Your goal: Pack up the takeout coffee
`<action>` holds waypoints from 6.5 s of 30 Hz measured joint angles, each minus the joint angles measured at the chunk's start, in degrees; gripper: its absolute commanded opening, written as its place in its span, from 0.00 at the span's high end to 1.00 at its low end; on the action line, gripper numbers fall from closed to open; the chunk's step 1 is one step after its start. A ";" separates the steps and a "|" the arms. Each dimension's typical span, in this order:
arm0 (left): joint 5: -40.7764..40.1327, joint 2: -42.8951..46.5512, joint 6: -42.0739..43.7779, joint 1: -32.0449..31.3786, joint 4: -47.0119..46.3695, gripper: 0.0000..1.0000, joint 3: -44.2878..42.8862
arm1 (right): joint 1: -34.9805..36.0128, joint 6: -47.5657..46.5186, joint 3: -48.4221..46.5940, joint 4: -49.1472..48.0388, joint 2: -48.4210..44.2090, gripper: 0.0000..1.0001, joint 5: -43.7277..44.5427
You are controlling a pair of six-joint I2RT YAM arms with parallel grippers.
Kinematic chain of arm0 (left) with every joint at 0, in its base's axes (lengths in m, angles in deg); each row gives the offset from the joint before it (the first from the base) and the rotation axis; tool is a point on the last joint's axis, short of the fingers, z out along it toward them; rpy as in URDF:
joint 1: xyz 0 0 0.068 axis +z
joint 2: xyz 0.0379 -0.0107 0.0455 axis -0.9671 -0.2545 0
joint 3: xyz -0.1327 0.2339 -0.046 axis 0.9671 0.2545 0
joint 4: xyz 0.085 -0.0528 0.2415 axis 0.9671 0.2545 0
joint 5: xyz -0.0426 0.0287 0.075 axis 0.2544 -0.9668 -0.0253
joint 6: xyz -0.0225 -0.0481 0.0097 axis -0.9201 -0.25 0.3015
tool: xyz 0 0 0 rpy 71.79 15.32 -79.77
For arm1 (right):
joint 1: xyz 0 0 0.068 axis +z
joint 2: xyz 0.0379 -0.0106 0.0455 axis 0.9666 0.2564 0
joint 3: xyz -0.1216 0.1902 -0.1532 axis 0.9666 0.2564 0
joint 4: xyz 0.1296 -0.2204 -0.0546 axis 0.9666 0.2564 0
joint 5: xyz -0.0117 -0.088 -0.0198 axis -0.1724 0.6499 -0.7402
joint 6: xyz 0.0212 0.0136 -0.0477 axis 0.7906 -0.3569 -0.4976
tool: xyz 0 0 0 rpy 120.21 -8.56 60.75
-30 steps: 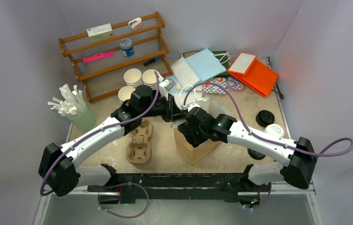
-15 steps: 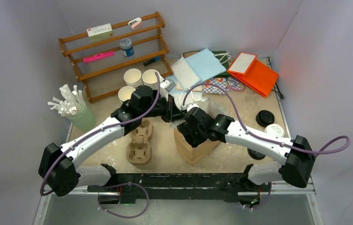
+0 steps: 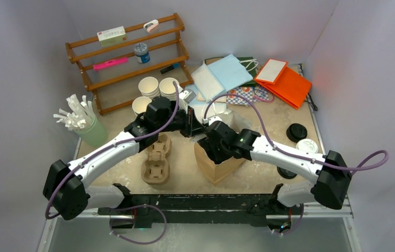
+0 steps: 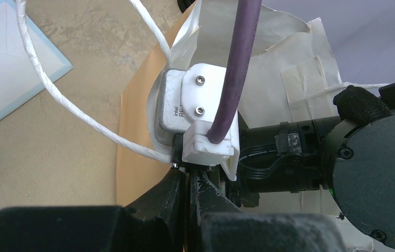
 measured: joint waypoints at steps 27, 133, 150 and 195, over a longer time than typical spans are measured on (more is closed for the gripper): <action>1.40 0.20 2.60 -1.31 0.26 1.00 -1.53 | 0.63 1.31 -11.41 13.77 -3.37 0.01 -0.22; -25.03 -18.99 17.59 -0.81 16.39 0.39 -33.22 | 1.31 -9.16 -29.07 16.72 -14.08 0.24 -9.11; -27.67 10.60 0.92 -0.81 32.39 0.31 -20.63 | 19.74 -7.32 1.84 -6.34 -14.49 0.22 11.37; -0.63 5.57 -13.62 -0.81 6.21 0.33 19.21 | 21.86 -7.48 11.65 -20.70 -6.27 0.12 20.20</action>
